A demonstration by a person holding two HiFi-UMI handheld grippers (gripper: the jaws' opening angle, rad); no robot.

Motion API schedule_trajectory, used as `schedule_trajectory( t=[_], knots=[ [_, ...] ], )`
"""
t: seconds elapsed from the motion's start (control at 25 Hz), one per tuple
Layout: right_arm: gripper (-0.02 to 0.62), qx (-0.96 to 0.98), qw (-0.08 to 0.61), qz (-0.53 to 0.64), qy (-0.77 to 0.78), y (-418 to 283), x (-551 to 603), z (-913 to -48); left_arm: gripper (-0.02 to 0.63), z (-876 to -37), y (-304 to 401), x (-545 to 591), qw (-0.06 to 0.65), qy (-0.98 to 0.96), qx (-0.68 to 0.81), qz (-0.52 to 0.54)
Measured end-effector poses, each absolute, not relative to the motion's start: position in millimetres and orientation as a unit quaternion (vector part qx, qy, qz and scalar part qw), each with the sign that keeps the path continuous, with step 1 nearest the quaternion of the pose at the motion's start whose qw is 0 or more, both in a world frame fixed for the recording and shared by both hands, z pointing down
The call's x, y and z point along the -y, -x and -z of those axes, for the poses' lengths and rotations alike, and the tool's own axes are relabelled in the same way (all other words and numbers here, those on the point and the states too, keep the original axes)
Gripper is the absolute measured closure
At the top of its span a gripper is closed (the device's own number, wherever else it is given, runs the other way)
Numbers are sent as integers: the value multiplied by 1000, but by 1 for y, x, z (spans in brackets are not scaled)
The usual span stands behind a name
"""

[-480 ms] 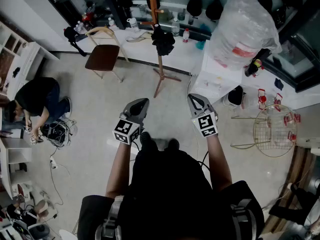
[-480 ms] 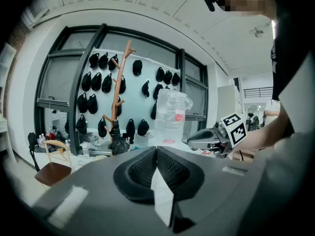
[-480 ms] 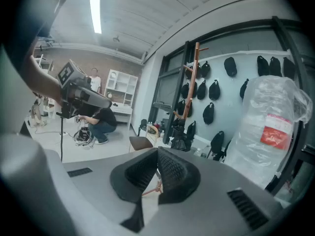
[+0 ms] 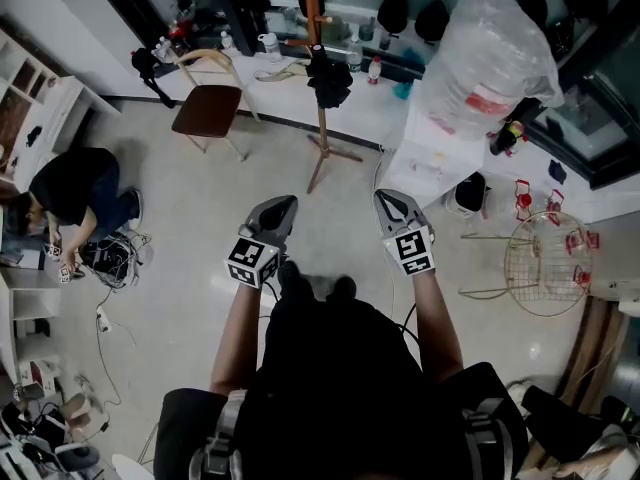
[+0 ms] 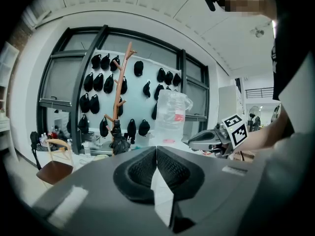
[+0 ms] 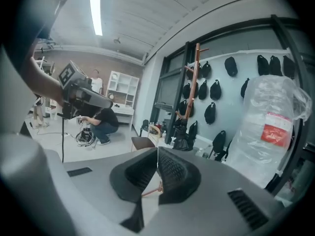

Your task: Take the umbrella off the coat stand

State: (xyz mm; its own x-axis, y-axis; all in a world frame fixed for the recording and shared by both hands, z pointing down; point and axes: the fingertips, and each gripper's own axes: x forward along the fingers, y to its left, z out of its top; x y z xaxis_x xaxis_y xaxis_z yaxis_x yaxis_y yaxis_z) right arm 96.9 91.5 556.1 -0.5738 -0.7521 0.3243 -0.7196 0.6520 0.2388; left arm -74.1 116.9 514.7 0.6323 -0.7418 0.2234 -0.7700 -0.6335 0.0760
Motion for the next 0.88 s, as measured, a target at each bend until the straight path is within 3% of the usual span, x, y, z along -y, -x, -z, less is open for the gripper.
schedule_trajectory(
  t=[0.32,0.72,0.88],
  knots=[
    [591,886,206,41,-414,-94,-96,-558,603,-521,77,-124,89,-898,420,-90],
    [548,892,195,27,-408,-90,-104,-559,569,-523,77,-129,90,-900,416,-97],
    [501,892,185,23,-411,-92,-102,-556,555,-529,79,-130,96,-896,420,-105]
  ],
)
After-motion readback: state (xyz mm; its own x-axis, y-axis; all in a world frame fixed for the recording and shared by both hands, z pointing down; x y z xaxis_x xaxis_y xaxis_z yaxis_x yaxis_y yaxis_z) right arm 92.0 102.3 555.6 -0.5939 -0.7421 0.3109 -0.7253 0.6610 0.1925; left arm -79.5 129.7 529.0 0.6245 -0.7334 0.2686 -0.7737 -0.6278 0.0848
